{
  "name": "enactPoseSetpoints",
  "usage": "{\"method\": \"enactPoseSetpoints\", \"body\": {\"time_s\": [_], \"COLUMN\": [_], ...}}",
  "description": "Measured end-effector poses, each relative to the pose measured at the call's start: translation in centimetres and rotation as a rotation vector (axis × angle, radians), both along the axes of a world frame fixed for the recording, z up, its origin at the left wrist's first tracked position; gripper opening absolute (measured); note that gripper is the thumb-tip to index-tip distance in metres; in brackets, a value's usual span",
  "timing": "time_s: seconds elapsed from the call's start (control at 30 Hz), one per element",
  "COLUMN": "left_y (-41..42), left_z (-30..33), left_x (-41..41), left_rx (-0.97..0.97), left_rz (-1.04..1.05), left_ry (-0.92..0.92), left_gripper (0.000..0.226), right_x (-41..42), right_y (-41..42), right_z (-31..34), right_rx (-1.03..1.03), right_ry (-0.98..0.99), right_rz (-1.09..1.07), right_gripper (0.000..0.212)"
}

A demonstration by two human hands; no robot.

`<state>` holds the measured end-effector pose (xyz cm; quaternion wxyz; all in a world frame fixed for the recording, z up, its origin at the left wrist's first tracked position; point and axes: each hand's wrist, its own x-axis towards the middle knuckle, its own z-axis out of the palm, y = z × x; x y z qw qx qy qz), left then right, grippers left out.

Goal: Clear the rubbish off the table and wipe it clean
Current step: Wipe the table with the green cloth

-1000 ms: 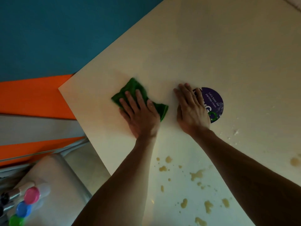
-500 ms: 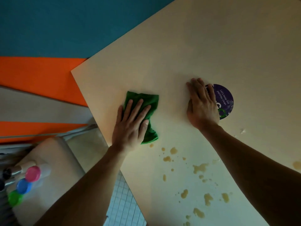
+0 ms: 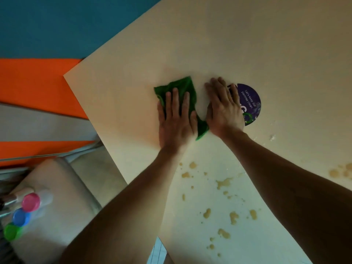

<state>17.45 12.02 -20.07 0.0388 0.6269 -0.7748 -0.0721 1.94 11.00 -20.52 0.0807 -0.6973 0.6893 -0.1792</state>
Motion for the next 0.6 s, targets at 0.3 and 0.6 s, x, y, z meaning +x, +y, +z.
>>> {"method": "enactPoseSetpoints", "body": {"time_s": [0.3, 0.6], "left_y": [10.6, 4.4], "left_z": [1.2, -0.4], "left_x": [11.3, 7.0], "left_rx": [0.026, -0.025], "left_rz": [-0.055, 0.388], "left_ry": [-0.046, -0.026], "left_gripper": [0.053, 0.058], "right_x": [-0.1, -0.1], "right_y": [0.1, -0.1], "right_z": [0.0, -0.5], "right_rx": [-0.018, -0.074], "right_ry": [-0.003, -0.009], "right_rz": [0.018, 0.009], "right_gripper": [0.053, 0.056]}}
